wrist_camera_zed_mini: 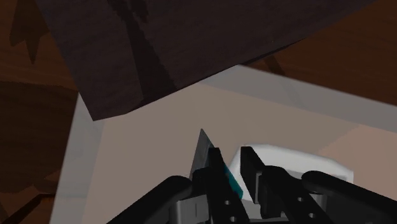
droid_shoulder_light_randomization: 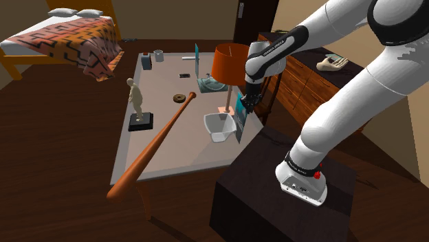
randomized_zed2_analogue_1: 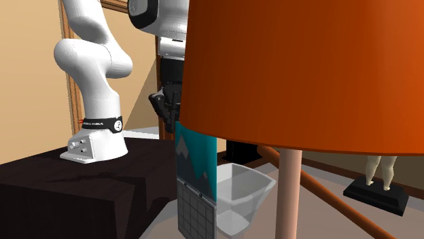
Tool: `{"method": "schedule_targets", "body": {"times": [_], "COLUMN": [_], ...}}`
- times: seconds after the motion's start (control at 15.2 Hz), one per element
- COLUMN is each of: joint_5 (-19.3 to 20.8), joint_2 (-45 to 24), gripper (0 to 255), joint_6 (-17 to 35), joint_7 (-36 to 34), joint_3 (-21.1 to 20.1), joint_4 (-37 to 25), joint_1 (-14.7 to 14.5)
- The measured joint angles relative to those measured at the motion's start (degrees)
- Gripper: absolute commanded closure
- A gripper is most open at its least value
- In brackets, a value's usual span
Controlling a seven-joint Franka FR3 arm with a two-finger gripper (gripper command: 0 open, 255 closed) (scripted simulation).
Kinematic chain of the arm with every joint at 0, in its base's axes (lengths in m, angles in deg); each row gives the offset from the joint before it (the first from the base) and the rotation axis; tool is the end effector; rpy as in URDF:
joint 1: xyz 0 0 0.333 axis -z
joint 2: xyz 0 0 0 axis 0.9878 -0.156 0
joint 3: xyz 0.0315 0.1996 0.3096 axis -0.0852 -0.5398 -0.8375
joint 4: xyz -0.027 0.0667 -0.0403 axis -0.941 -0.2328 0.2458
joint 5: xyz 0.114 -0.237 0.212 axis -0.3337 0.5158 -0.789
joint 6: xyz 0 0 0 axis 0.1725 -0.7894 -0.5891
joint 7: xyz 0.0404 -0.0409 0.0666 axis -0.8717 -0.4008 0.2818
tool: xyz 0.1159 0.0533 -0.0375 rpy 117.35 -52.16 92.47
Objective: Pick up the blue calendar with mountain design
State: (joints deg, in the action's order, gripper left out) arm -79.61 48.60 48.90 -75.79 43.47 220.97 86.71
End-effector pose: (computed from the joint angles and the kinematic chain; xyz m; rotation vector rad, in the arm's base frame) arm 0.2975 -0.1247 0.3659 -3.0118 0.5970 0.2380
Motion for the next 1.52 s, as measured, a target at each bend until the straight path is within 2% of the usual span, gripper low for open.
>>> {"method": "schedule_targets", "body": {"times": [0.53, 1.52], "joint_5": [0.0, 1.2], "joint_2": [0.3, 9.0], "gripper": [255, 255], "joint_6": [-0.4, -13.9], "joint_7": [-0.1, -1.8], "joint_3": [-0.1, -1.6], "joint_4": [-0.1, -5.1], "joint_1": [0.0, 0.7]}}
